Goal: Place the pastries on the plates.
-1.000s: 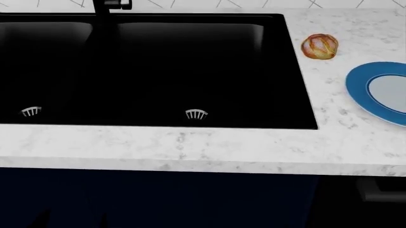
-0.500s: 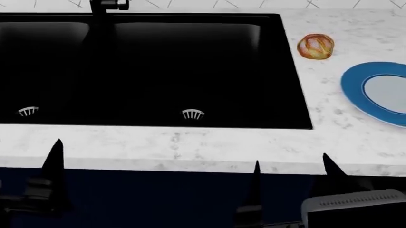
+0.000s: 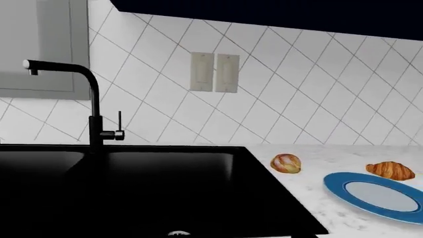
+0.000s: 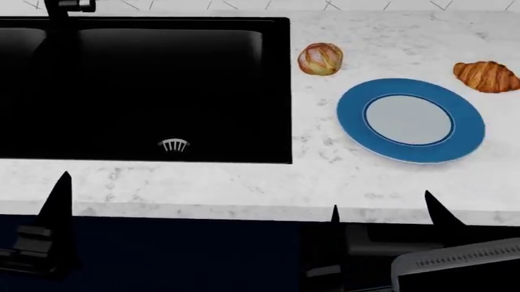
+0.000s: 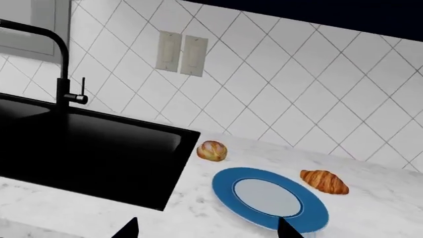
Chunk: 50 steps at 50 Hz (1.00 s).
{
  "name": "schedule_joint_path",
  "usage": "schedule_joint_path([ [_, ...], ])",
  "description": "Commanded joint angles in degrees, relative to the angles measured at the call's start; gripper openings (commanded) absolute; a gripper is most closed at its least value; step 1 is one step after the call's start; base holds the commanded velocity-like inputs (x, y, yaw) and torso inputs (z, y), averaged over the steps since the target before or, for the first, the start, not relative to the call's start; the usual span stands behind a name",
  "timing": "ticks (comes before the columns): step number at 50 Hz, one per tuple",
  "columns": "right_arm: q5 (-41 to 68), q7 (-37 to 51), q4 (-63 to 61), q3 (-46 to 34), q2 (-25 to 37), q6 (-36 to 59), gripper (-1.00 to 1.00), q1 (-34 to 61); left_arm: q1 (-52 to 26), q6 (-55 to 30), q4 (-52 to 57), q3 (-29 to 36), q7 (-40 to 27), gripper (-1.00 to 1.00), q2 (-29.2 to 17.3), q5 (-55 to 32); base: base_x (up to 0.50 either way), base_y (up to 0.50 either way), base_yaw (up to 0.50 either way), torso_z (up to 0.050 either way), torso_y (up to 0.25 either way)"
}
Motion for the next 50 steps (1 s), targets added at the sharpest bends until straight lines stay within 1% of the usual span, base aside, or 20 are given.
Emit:
schedule_joint_path([
  [1,0.4,0.8,-1.3,0.6,0.6,1.6,1.0,0.1,-0.3,-1.0,0.9,-0.1,-0.4,1.0,-0.6,-1.0,0.0,-0.5,0.0,0.0,0.0],
  [27,0.6,1.8,-1.9,0.5,1.1,1.7,1.0,-0.9,1.0,-0.8,1.1,-0.2,-0.6,1.0,-1.0,-2.2,0.0,-0.5,0.0,0.0,0.0],
  [40,0.8,1.9,-1.5,0.3,1.5,1.4,1.0,-0.7,0.9,-0.1,0.9,0.1,-0.7,1.0,-1.3,-1.9,0.0,-0.5,0.0,0.0,0.0],
  [43,0.8,1.9,-1.0,0.4,1.6,1.1,1.0,-0.5,-0.1,-0.6,0.9,-0.1,-1.2,1.0,-1.6,-1.7,0.0,-0.41,0.0,0.0,0.0],
  [46,1.9,2.2,-1.6,0.8,1.9,4.4,1.0,1.7,-2.0,-1.9,0.7,-1.0,-2.0,1.0,-2.3,-2.5,0.0,-0.01,0.0,0.0,0.0],
  [49,7.3,2.9,-4.3,4.6,1.5,14.2,1.0,7.4,-5.9,-5.4,1.9,-2.9,-3.8,1.0,-3.8,-4.9,0.0,0.0,0.0,0.0,0.0],
  [50,11.4,3.0,-6.5,7.9,1.3,20.9,1.0,12.5,-9.2,-8.7,2.6,-4.7,-5.2,1.0,-5.0,-7.7,0.0,0.0,0.0,0.0,0.0],
])
